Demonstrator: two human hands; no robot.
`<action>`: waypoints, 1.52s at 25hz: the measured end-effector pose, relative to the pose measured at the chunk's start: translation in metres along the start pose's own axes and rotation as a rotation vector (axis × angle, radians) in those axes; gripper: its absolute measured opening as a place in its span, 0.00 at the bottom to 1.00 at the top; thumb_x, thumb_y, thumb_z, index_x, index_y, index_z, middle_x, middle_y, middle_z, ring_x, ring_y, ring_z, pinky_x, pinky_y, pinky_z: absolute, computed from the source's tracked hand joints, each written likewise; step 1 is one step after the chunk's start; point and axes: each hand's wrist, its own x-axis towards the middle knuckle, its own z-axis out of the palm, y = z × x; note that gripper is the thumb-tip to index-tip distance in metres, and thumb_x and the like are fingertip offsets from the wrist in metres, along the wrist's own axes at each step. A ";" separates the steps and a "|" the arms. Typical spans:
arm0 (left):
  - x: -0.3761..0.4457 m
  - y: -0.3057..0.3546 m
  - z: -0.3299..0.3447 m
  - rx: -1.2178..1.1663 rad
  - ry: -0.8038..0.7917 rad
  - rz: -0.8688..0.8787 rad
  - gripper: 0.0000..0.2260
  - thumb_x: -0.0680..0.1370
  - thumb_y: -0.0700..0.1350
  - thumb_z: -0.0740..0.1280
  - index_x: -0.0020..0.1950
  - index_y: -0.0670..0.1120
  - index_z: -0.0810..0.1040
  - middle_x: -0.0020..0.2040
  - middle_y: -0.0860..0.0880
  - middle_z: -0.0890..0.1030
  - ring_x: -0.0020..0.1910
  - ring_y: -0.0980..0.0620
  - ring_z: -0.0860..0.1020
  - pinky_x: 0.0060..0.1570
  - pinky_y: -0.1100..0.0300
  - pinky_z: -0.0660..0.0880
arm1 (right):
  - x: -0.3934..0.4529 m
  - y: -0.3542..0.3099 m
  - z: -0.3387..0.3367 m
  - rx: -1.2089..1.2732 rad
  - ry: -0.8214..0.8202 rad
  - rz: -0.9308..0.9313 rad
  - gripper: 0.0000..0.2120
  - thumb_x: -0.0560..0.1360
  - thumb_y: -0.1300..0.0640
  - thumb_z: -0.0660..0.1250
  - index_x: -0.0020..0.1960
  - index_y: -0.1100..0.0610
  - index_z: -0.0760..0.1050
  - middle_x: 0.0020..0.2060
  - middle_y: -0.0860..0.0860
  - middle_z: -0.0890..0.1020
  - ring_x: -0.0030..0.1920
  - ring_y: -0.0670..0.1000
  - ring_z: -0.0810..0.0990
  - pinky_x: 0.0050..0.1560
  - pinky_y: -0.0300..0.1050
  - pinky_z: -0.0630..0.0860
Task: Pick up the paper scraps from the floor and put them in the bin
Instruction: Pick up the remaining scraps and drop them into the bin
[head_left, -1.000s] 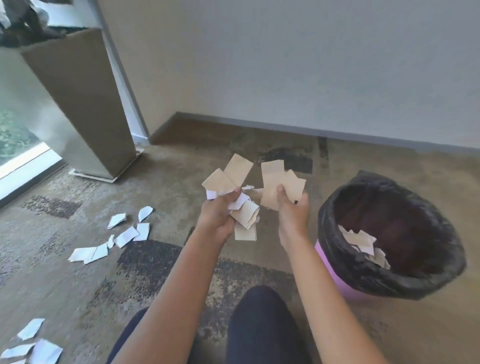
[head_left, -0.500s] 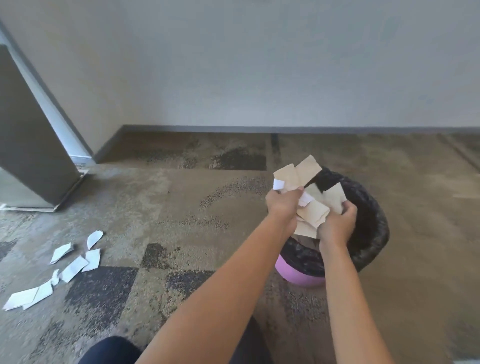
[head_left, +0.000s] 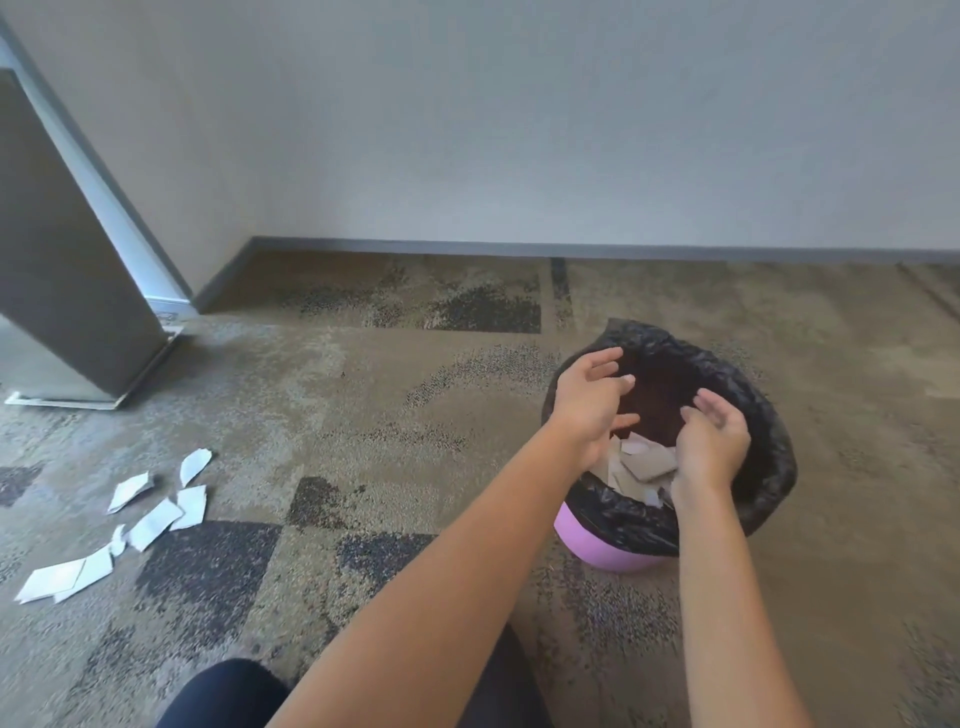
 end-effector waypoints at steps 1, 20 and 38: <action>-0.001 0.000 -0.007 -0.023 0.012 0.013 0.17 0.79 0.30 0.63 0.65 0.42 0.75 0.65 0.43 0.72 0.63 0.45 0.72 0.54 0.44 0.79 | -0.005 0.000 0.006 -0.016 -0.020 -0.019 0.15 0.76 0.68 0.64 0.59 0.56 0.77 0.56 0.52 0.81 0.55 0.47 0.79 0.47 0.31 0.70; -0.124 0.024 -0.407 0.032 0.717 0.093 0.06 0.77 0.36 0.67 0.50 0.47 0.76 0.45 0.47 0.78 0.41 0.51 0.76 0.40 0.58 0.73 | -0.262 0.070 0.212 -0.282 -0.717 -0.323 0.10 0.76 0.63 0.64 0.47 0.47 0.77 0.45 0.46 0.79 0.50 0.49 0.77 0.46 0.40 0.73; -0.377 -0.132 -0.667 0.715 1.083 -0.657 0.61 0.53 0.73 0.74 0.78 0.65 0.43 0.78 0.52 0.31 0.76 0.37 0.31 0.60 0.19 0.42 | -0.510 0.208 0.243 -0.805 -1.568 -0.563 0.06 0.77 0.60 0.65 0.50 0.50 0.78 0.51 0.46 0.78 0.53 0.48 0.75 0.50 0.42 0.70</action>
